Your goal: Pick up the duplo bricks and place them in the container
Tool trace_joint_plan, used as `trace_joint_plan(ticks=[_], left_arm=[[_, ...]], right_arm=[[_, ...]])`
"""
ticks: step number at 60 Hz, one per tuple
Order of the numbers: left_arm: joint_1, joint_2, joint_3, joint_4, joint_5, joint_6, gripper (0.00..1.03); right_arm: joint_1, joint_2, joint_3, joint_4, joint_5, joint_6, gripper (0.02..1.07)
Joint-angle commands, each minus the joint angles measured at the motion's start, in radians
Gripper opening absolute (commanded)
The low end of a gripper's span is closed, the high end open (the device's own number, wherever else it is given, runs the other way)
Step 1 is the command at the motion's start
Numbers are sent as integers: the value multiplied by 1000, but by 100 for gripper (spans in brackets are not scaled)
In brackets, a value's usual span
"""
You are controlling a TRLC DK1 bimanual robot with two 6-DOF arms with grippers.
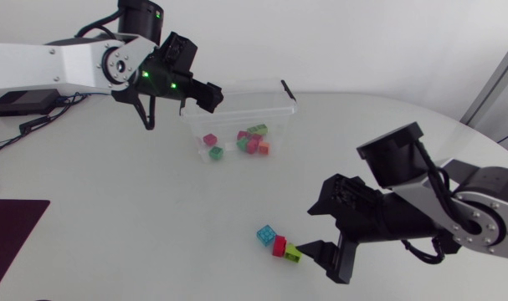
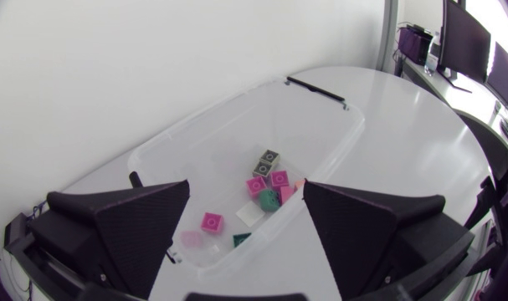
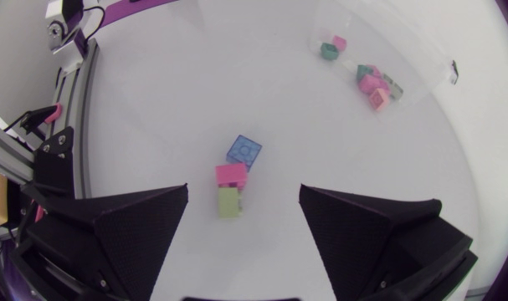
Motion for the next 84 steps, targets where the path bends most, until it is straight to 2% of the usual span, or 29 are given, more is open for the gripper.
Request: trace_joint_plan(ticks=[1, 21, 28, 35, 50, 67, 84], left_arm=[[-6, -73, -52, -33, 19, 43, 98], [-74, -248, -225, -214, 59, 154, 98], [-107, -269, -271, -237, 59, 174, 98], [-141, -272, -305, -256, 57, 183, 98], [-216, -248, -357, -270, 57, 187, 98], [-345, -148, -380, -307, 36, 183, 98], [-411, -48, -345, -348, 28, 148, 96]], right_arm=[[34, 22, -40, -3, -7, -25, 98], [54, 211, -91, 136, 16, -31, 93], [63, 282, -89, 193, 60, -30, 92], [66, 328, -81, 225, 68, -25, 77], [72, 347, -72, 240, 90, -19, 34], [65, 349, -78, 233, 106, -19, 31], [-18, 229, -77, 171, 99, -27, 29]])
